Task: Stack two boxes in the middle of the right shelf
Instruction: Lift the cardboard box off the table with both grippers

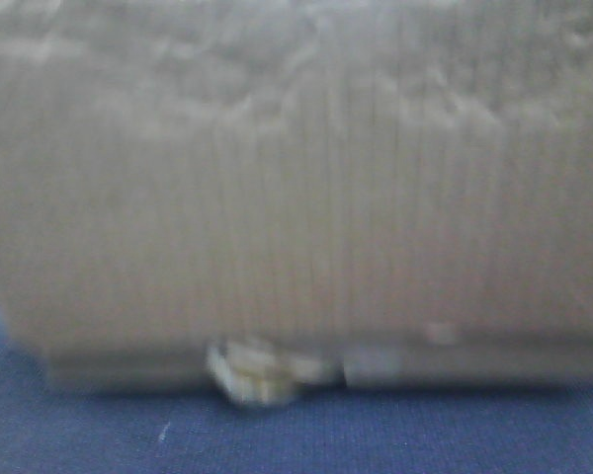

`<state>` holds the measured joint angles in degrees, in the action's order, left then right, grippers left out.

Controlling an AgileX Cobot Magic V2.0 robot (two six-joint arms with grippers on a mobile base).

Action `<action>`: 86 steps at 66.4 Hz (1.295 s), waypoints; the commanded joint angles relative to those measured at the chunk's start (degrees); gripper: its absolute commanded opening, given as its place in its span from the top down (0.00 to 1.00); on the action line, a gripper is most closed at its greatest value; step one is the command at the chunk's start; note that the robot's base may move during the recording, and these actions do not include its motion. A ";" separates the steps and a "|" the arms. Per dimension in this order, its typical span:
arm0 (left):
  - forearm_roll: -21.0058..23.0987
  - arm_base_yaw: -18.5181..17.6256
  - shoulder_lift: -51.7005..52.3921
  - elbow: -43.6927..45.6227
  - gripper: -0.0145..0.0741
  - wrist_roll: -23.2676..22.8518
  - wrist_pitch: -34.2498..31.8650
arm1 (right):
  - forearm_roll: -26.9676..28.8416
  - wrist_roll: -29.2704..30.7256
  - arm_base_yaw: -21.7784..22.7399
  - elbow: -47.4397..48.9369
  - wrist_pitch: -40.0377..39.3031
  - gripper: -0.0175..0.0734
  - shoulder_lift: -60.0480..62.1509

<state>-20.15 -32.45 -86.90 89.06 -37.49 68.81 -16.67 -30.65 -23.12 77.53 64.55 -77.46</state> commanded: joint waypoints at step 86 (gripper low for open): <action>-20.04 0.13 2.62 19.74 0.96 -0.46 -6.14 | -20.87 -13.61 0.07 11.05 -25.04 0.99 1.85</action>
<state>-37.16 -32.45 -85.35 108.07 -37.49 62.86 -34.06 -42.27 -23.43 87.65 41.92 -76.65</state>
